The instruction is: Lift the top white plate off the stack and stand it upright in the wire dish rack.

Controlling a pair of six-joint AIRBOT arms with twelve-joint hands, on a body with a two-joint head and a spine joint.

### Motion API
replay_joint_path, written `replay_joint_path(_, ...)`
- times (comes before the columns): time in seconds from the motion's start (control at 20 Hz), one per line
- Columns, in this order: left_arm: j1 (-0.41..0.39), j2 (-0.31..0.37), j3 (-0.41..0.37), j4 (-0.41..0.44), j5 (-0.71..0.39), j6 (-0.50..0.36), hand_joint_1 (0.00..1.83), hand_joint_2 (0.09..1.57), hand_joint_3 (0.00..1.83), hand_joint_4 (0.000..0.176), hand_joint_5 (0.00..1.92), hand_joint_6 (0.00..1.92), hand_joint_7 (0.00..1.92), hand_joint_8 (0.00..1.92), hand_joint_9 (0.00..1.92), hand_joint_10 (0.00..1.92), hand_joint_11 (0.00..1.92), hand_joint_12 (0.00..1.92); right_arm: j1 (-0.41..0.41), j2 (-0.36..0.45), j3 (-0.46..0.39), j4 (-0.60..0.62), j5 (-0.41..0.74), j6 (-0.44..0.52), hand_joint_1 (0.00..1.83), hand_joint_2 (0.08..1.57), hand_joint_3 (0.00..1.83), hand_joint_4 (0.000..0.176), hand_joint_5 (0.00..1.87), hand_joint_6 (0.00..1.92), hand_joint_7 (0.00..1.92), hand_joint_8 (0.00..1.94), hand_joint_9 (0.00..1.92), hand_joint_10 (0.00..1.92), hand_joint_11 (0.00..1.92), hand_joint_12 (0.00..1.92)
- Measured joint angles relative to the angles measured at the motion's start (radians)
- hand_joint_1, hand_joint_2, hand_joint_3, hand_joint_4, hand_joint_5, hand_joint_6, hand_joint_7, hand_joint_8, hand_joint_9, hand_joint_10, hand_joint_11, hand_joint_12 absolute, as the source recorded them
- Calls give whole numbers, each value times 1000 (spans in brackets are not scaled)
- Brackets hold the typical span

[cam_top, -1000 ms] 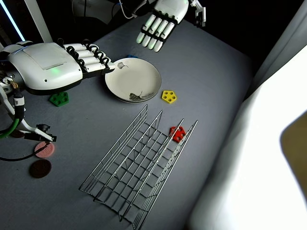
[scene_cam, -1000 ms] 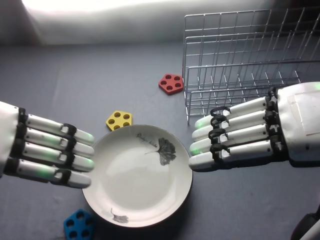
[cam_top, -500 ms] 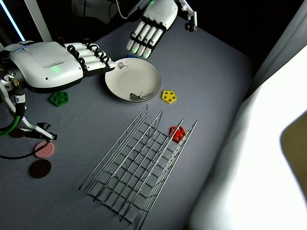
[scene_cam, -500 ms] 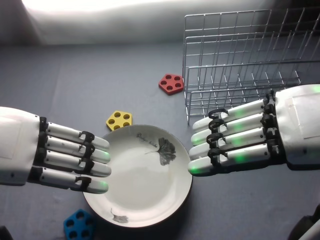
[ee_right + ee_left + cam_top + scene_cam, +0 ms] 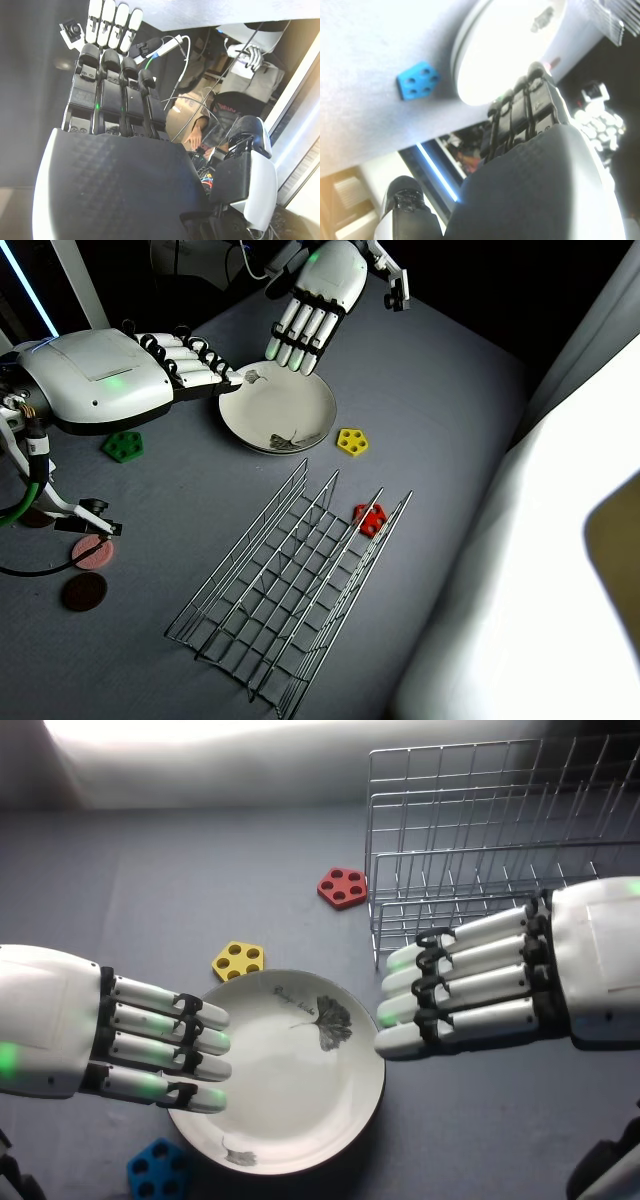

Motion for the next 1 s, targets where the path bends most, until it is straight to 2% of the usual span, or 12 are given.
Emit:
replay_joint_path(0.15,0,-8,0,19,20,0,39,929,0,0,32,0,25,0,16,0,40,38,0,-1,2,2,0,-31,47,929,1,0,161,2,202,3,230,4,233,19)
replay_joint_path(0.2,0,-12,0,27,25,0,87,928,0,0,64,11,65,13,57,14,72,50,0,-3,6,3,1,-31,67,927,0,0,171,2,222,7,245,7,231,17)
replay_joint_path(0.5,11,-27,0,34,44,3,71,932,1,0,63,6,54,9,44,10,76,48,0,-18,25,26,-5,-32,34,950,6,0,97,0,140,0,169,0,151,0)
replay_joint_path(0.6,12,-29,0,37,46,5,81,939,3,0,68,6,54,5,39,5,68,42,-1,-18,27,24,-6,-32,13,955,7,0,100,4,146,5,172,4,166,8)
replay_joint_path(0.65,12,-31,1,37,48,6,87,942,3,0,70,4,56,4,43,5,68,40,-2,-18,29,26,-7,-32,60,946,0,0,143,17,191,18,212,16,203,23)
replay_joint_path(0.95,10,-55,13,63,75,8,101,941,0,0,79,6,79,9,71,11,87,45,-2,-25,43,26,-7,-33,3,959,5,0,61,0,88,0,113,0,110,0)
replay_joint_path(1.0,10,-60,19,63,86,12,119,938,0,0,82,5,91,11,88,14,96,47,-2,-25,43,26,-7,-33,51,944,0,0,148,5,201,5,226,8,202,33)
